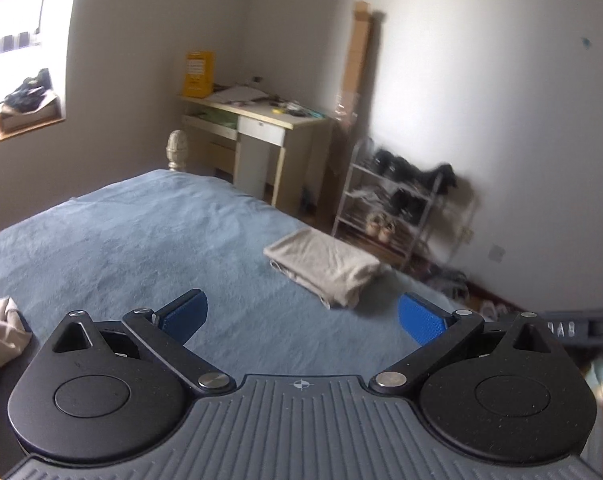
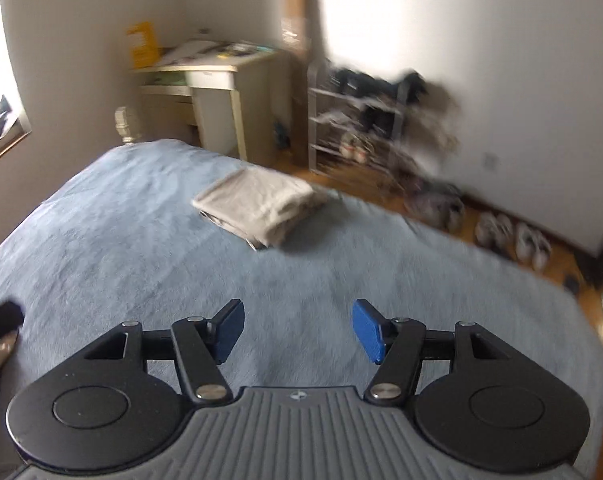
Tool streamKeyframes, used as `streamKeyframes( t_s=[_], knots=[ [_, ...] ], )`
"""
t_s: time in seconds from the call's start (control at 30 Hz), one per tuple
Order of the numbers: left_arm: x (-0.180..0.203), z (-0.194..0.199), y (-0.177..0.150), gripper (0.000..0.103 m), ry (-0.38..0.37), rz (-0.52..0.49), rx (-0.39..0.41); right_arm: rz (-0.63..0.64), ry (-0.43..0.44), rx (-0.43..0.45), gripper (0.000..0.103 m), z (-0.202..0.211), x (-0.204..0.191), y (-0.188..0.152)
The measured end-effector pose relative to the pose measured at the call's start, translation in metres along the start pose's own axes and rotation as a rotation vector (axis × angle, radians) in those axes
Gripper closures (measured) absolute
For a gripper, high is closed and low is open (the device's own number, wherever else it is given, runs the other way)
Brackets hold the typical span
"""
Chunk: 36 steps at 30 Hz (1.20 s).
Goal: Fold clothes
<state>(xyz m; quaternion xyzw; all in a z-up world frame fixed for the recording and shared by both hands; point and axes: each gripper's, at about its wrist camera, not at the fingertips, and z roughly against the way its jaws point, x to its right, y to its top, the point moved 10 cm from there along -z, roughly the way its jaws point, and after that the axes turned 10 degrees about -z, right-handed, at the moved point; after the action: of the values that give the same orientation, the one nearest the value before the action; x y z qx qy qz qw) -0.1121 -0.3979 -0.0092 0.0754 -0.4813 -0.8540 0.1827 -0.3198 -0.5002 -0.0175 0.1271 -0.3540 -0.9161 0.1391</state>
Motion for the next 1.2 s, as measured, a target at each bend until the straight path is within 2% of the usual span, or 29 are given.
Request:
streamKeyframes(
  t_s=[0.17, 0.37, 0.6, 0.67, 0.8, 0.93, 0.97, 1.07, 1.2],
  knots=[
    [0.012, -0.015, -0.005, 0.0, 0.075, 0.075, 0.003, 0.125, 0.098, 0.034, 0.038, -0.034, 0.0, 0.012],
    [0.032, 0.002, -0.021, 0.0, 0.101, 0.085, -0.038, 0.133, 0.136, 0.027, 0.037, -0.047, 0.009, -0.001],
    [0.043, 0.039, -0.042, 0.0, 0.099, 0.09, -0.113, 0.103, 0.121, 0.003, 0.031, -0.011, 0.012, -0.02],
    [0.045, 0.05, -0.048, 0.0, 0.1, 0.095, -0.133, 0.113, 0.106, 0.002, 0.025, 0.003, 0.013, -0.027],
    [0.046, 0.066, -0.065, 0.0, 0.076, 0.108, -0.195, 0.115, 0.077, -0.006, 0.024, 0.03, 0.015, -0.041],
    [0.053, 0.072, -0.081, 0.0, 0.042, 0.116, -0.272, 0.112, 0.05, -0.021, 0.02, 0.056, 0.015, -0.052],
    [0.056, 0.073, -0.084, 0.0, 0.038, 0.12, -0.278, 0.118, 0.046, -0.014, 0.016, 0.062, 0.014, -0.053],
    [0.062, 0.074, -0.086, 0.0, 0.053, 0.122, -0.289, 0.144, 0.03, -0.006, 0.01, 0.076, 0.013, -0.057],
    [0.069, 0.075, -0.088, 0.0, 0.078, 0.121, -0.304, 0.179, 0.004, -0.021, 0.009, 0.078, 0.02, -0.066]
  ],
)
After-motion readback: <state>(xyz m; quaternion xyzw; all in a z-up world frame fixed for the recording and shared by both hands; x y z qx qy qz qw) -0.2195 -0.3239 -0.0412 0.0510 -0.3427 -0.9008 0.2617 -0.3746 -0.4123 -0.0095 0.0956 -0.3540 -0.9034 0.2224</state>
